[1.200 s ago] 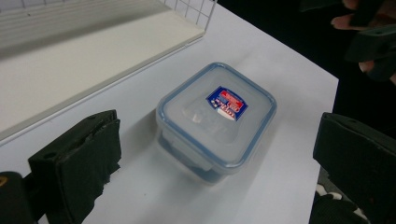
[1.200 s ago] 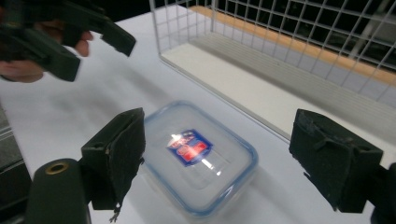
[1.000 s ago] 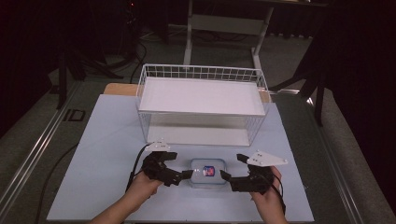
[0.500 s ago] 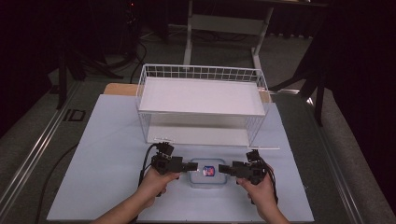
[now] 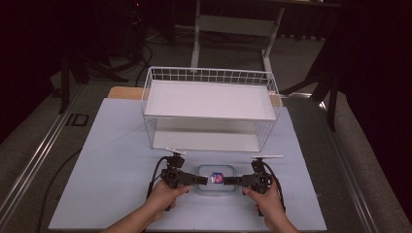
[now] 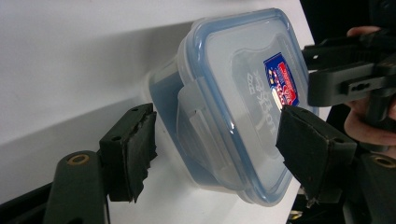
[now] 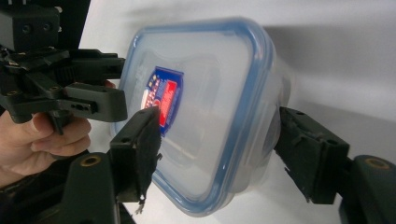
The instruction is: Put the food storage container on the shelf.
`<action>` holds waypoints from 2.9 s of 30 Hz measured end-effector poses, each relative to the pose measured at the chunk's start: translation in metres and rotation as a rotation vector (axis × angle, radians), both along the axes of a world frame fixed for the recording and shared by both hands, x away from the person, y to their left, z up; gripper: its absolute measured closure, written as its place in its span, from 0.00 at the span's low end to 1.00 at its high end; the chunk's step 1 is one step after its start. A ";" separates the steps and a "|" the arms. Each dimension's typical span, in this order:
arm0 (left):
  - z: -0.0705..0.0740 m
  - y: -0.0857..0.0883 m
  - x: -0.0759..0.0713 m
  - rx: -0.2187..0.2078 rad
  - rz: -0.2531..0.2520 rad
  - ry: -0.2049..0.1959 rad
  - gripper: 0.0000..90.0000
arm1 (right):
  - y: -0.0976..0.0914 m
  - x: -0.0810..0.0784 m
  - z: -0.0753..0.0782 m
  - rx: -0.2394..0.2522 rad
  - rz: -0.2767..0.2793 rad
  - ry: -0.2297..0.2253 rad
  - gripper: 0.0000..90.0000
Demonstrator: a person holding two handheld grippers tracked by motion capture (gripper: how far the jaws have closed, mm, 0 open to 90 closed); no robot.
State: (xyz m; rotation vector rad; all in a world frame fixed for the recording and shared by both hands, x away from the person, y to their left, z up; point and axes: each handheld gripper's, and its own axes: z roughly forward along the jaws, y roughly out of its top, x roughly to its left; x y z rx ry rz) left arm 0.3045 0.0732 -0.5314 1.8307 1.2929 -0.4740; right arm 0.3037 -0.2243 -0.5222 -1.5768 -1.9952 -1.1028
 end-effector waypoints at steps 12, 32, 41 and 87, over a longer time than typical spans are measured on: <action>0.010 -0.007 -0.005 0.060 -0.027 -0.027 0.43 | -0.001 0.001 0.000 -0.007 -0.014 0.030 0.43; 0.020 -0.006 -0.036 0.123 -0.043 -0.193 0.54 | 0.000 -0.024 0.008 -0.044 0.006 -0.146 0.47; 0.019 -0.008 -0.049 0.121 0.007 -0.231 0.56 | -0.001 -0.034 0.008 -0.035 0.004 -0.209 0.48; 0.031 0.022 0.053 -0.010 0.203 -0.378 0.56 | 0.030 0.066 0.030 0.010 -0.127 -0.368 0.47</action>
